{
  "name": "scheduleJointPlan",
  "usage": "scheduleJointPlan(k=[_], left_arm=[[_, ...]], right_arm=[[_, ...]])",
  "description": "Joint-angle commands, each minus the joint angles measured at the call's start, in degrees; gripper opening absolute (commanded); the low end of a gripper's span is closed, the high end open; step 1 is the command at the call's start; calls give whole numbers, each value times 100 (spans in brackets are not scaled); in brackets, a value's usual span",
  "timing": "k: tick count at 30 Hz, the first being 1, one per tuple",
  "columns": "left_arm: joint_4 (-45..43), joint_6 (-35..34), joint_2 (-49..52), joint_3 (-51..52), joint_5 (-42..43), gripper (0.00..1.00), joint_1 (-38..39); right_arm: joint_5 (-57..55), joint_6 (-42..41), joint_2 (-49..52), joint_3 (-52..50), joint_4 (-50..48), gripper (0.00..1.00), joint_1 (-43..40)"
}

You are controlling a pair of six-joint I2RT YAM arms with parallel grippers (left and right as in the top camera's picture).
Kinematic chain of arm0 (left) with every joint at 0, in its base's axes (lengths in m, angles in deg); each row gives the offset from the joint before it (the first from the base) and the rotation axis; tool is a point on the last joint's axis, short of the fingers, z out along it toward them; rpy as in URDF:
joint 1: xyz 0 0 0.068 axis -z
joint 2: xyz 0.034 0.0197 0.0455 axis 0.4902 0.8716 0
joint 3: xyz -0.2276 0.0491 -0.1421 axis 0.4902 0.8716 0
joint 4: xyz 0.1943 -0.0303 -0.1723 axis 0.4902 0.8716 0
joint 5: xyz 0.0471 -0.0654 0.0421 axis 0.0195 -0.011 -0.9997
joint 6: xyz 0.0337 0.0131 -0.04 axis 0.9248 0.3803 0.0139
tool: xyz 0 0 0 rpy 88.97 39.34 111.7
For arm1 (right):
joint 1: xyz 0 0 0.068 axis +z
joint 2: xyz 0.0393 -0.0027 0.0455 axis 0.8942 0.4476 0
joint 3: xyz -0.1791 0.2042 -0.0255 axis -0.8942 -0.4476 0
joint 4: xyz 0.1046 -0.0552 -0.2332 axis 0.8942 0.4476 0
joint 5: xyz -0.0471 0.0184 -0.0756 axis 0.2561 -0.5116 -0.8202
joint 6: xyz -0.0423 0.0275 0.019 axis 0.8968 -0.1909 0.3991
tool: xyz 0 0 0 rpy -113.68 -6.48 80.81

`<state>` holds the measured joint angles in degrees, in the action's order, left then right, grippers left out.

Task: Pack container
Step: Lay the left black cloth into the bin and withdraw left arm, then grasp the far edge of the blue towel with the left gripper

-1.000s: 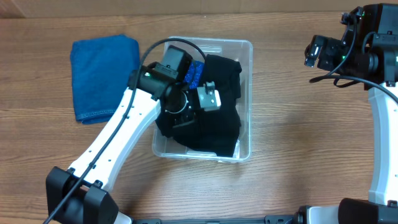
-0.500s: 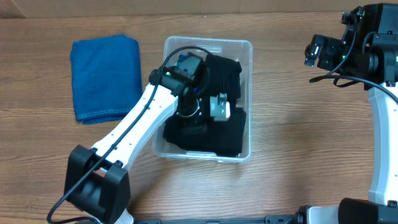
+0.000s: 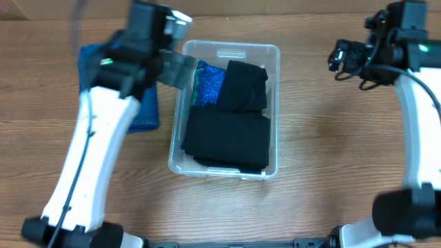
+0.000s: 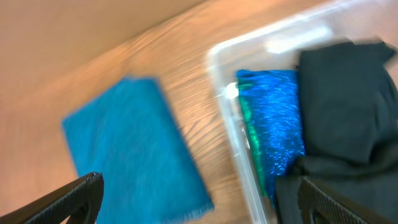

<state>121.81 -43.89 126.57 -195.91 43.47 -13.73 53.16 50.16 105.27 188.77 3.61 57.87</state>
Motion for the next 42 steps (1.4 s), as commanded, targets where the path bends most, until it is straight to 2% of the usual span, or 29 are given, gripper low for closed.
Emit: scheduleJointPlan(k=[1, 3, 4, 8, 12, 16, 19, 22, 28, 30, 32, 36, 40, 42], left_arm=[[560, -1572, -216, -103, 452, 100, -866], [861, -1574, -201, -96, 1014, 100, -1429], [957, -1574, -197, -94, 1169, 100, -1663], [1154, -1572, -197, -94, 1298, 100, -2385], [1226, -1569, -197, -94, 1298, 100, -2844], [1309, -1547, -197, -94, 1296, 100, -3097], [1314, -1401, -197, -94, 1270, 100, -3136], [1351, -1366, -197, -94, 1228, 100, -3171], [1115, -1342, -153, -92, 1311, 100, -3877], [837, -625, 15, -92, 1937, 100, -4210], [632, 94, 382, -92, 2710, 100, -4524], [199, 533, 1432, -92, 3873, 100, -4970], [-9, 1078, 2614, -92, 5001, 100, -5051], [-151, 1091, 3086, -92, 5311, 100, -5047]], right_arm=[[684, 50, 872, 7, -382, 55, 9], [1036, 66, 1331, 7, -564, 41, 50], [1185, 79, 1530, 7, -610, 41, 111], [1478, 396, 2052, 7, -647, 45, 612], [1469, 802, 2068, 26, -726, 49, 1209], [1449, 673, 2068, 26, -909, 57, 1368], [841, 260, 2065, 33, -940, 64, 1180], [59, 48, 2046, 175, -577, 66, 765], [-131, 11, 1698, 625, 258, 74, -269], [37, 22, 1497, 632, 420, 86, -518], [57, 42, 1392, 632, 704, 87, -651], [61, 37, 1375, 616, 1123, 88, -686], [79, 37, 1375, 619, 1189, 89, -684], [79, 42, 1375, 619, 1250, 90, -684]])
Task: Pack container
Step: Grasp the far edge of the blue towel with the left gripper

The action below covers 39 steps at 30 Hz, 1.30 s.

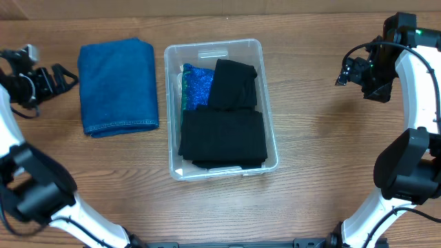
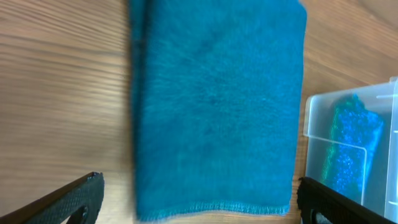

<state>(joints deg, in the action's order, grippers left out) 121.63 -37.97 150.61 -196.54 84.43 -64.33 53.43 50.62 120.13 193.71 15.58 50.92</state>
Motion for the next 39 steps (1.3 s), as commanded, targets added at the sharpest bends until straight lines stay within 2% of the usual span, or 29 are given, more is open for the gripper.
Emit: scheduleJointPlan(k=[1, 6, 10, 16, 26, 27, 29, 30, 31, 35, 39], left_arm=[[-236, 496, 944, -28, 1353, 100, 13], [-730, 387, 1687, -28, 1480, 100, 17], [-1200, 50, 1729, -28, 879, 100, 37], [-1561, -247, 1840, -28, 540, 100, 280], [-1580, -664, 2208, -28, 581, 99, 625], [-1550, -664, 2203, -28, 632, 93, 625], [-1427, -664, 2201, -28, 828, 64, 625], [-1388, -664, 2197, -28, 946, 45, 625], [-1333, -664, 2181, -31, 1088, 37, 619], [-1075, -610, 1998, -35, 1231, 21, 612], [-708, -546, 1377, -35, 1320, 16, 612]], right_arm=[[52, -4, -111, 122, 76, 90, 9], [50, -7, -111, 122, 107, 91, 9], [50, -9, -111, 122, 107, 93, 9], [52, -26, -111, 122, 120, 94, 11], [52, -26, -111, 122, 162, 94, 11], [52, -24, -111, 122, 173, 94, 11], [52, -24, -111, 122, 190, 94, 11], [52, -24, -111, 122, 201, 94, 11], [52, -22, -111, 122, 205, 94, 11], [52, -4, -111, 122, 225, 94, 11], [52, 52, -111, 125, 240, 94, 11]])
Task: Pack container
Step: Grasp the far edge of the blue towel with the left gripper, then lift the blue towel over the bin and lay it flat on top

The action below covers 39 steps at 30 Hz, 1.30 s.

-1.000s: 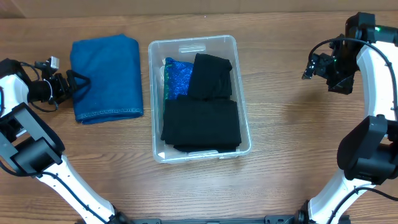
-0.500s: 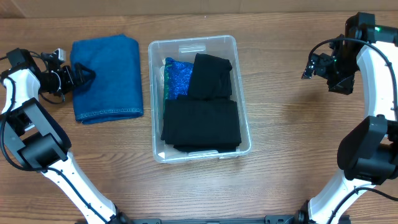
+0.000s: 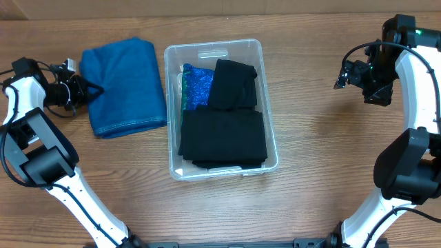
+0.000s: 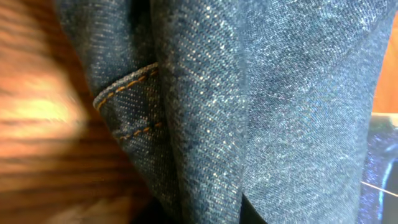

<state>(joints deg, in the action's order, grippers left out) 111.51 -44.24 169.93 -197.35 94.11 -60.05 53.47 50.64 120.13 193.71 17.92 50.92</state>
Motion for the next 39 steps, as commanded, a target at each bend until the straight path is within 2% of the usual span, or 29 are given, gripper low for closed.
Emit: scheduleJointPlan(k=[1, 7, 12, 15, 18, 20, 22, 24, 27, 31, 39], left_arm=[[448, 138, -881, 46, 378, 15, 184], [804, 129, -3108, 46, 376, 14, 365], [612, -468, -4916, 44, 372, 15, 1038], [260, -999, -5718, 46, 240, 16, 1851], [-85, -1751, -6168, 46, -743, 14, 3101], [-210, -2236, -6216, 46, -1438, 11, 3912], [-227, -3027, -6140, 55, -2433, 7, 4693], [-264, -3545, -5995, 59, -3169, 4, 5200], [-409, -4227, -5670, 59, -3698, 4, 5648], [-459, -4887, -5132, 61, -3923, 4, 5766], [-927, -5139, -4092, 61, -3322, 4, 6022]], right_arm=[[48, 90, -111, 125, 15, 94, 11], [46, 101, -114, 160, -4, 94, 9], [46, 101, -168, 201, 15, 95, 9], [46, 101, -210, 201, 13, 95, 9], [46, 98, -229, 201, 15, 95, 7], [26, 98, -258, 201, 17, 95, -44], [26, 98, -317, 201, 17, 95, -122], [28, 94, -409, 201, 33, 95, -208], [31, 76, -542, 201, 31, 95, -291], [52, 76, -579, 201, 37, 95, -297], [94, 79, -579, 201, 59, 95, -297]])
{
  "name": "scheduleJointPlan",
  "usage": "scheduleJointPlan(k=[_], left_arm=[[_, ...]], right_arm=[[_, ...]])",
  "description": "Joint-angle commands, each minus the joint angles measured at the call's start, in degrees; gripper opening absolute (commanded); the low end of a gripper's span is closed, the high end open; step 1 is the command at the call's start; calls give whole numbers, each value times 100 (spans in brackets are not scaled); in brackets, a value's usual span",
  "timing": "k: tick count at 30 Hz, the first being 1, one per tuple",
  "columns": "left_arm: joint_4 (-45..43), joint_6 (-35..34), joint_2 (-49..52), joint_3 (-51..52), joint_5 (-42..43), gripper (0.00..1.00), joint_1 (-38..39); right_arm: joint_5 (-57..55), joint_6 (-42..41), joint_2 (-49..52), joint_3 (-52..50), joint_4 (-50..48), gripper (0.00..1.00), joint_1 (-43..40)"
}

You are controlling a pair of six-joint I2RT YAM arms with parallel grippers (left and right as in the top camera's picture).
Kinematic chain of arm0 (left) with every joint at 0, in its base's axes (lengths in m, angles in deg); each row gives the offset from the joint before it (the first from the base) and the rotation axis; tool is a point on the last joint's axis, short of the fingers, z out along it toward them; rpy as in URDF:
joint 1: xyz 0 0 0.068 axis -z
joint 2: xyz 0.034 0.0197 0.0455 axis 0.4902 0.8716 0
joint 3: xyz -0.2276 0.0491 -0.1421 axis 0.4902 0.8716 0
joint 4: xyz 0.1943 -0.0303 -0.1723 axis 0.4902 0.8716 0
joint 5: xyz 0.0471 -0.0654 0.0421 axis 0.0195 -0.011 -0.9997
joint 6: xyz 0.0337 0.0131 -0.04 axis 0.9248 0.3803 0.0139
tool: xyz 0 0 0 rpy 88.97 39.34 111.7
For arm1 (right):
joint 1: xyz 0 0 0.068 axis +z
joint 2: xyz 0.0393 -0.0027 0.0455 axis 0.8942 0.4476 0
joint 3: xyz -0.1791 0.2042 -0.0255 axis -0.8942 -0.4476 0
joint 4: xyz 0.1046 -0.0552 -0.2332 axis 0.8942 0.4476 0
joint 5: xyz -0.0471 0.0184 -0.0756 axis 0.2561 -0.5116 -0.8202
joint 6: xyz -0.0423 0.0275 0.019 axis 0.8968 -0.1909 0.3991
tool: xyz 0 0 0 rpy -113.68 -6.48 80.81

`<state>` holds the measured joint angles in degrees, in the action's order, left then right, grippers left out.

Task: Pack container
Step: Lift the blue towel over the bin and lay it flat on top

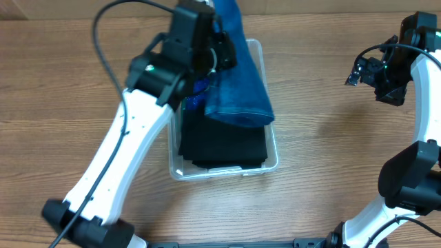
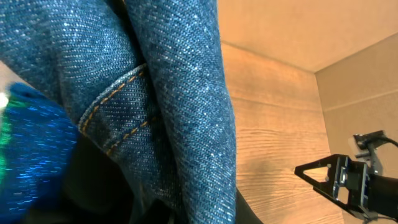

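Folded blue jeans [image 1: 238, 76] hang over the clear plastic container [image 1: 273, 156], draped across its back right part. My left gripper [image 1: 220, 52] is shut on their top fold, above the container's far end. In the left wrist view the denim [image 2: 180, 93] with orange stitching fills most of the frame, and the left gripper [image 2: 186, 214] is buried in it. Inside the container lie black clothes [image 1: 224, 146] and a sparkly blue cloth [image 1: 196, 96]. My right gripper [image 1: 358, 72] hangs open and holds nothing, well to the right of the container.
The wooden table [image 1: 331, 172] carries only the container. My left arm [image 1: 131, 145] crosses the table's left half up to the container. The right gripper [image 2: 348, 177] also shows at the lower right of the left wrist view.
The jeans lay on the table left of the container with my left gripper at their left edge. Now the gripper holds them lifted over the container. The right arm has barely moved.
My left gripper was open by the container's back left corner, the jeans lying beside it. Then it stood open at the far left of the table. Then it was at the jeans' left edge, and now it holds them over the container.
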<state>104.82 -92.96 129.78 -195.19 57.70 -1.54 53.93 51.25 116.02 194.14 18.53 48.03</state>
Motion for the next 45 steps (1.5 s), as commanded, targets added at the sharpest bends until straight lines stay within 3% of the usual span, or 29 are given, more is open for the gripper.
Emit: scheduleJointPlan(k=[1, 12, 13, 14, 15, 16, 17, 22, 25, 28, 33, 34, 42, 45], left_arm=[[-232, -267, -46, -155, 319, 4, 205], [922, 157, 94, -129, -68, 5, 208], [1032, 299, 94, -129, -114, 17, 184], [1237, 588, 94, -129, -216, 36, 133], [1353, 715, 94, -129, -299, 75, 103], [1491, 802, 94, -129, -415, 94, 61], [1648, 885, 94, -129, -533, 100, 15], [2734, 1259, 92, -131, -1266, 100, -640], [2732, 1268, 92, -131, -988, 99, -1071], [2472, 1652, 92, -131, -774, 77, -1167], [2138, 2354, 111, -127, -612, 9, -992], [2070, 2549, 140, -127, -525, 4, -938], [2210, 2651, 1537, -55, -487, 5, -590], [2345, 2651, 2133, -55, -494, 10, -616]], right_arm=[[48, 17, -168, 157, -7, 95, -9], [48, 20, -168, 157, 48, 95, -9], [48, 20, -168, 157, 61, 95, -9], [48, 17, -168, 157, 79, 95, -9], [48, 20, -168, 157, 79, 95, -9], [48, 20, -168, 157, 79, 95, -9], [48, 20, -168, 157, 81, 95, -9], [48, 20, -168, 157, 79, 95, -9], [48, 20, -168, 157, 72, 95, -9], [48, 20, -168, 157, 57, 95, -9], [48, 20, -168, 157, 52, 95, -9], [46, 20, -168, 157, 50, 95, -9], [46, 42, -168, 155, 50, 95, -9], [46, 39, -168, 155, 55, 95, -9]])
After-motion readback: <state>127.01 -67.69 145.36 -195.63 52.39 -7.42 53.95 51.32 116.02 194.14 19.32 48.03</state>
